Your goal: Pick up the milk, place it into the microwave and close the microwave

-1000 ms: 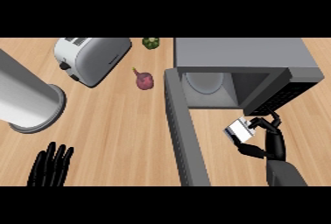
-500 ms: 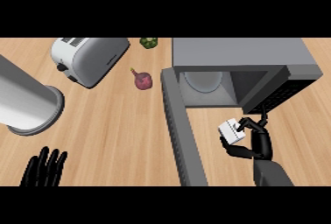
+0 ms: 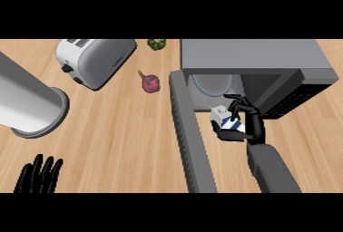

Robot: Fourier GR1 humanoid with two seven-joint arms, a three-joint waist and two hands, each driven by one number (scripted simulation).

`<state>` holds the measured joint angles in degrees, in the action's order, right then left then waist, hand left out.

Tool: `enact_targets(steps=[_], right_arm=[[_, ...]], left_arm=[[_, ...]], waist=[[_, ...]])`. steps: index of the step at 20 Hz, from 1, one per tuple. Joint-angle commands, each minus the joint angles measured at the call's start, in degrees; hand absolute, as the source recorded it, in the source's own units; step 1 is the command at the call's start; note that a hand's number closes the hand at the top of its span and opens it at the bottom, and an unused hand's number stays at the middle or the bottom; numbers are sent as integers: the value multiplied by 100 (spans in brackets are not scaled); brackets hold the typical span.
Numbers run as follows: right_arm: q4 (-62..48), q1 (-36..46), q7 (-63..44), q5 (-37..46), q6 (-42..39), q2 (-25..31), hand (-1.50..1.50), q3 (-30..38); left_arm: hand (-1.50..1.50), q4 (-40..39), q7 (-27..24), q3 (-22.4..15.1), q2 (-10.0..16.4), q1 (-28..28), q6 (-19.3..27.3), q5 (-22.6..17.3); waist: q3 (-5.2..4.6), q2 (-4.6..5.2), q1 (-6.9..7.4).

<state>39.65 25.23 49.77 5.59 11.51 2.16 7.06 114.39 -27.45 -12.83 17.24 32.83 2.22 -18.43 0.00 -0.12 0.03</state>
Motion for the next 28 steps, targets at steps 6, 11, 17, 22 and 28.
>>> enact_targets(steps=[6,11,17,22,28], right_arm=[[31,696,-1074,384,555,133,150,-209],[-1223,1752,-1112,695,1065,205,150,-78],[-2262,2547,-1409,996,1590,689,150,80],[-2703,2990,-1408,1123,2116,715,150,142],[-3082,3232,-1669,1430,2895,932,150,21]], left_arm=[[-150,-314,196,402,-66,-329,-282,-225],[-150,-560,-67,448,-69,-262,-505,-174],[-150,-325,280,293,-124,-526,-433,-117],[-150,-823,191,637,5,-840,-707,-335],[-150,-665,533,696,138,-1013,-371,37]], waist=[[-1,9,32],[2,53,166],[11,117,293],[11,161,363],[20,243,487]])
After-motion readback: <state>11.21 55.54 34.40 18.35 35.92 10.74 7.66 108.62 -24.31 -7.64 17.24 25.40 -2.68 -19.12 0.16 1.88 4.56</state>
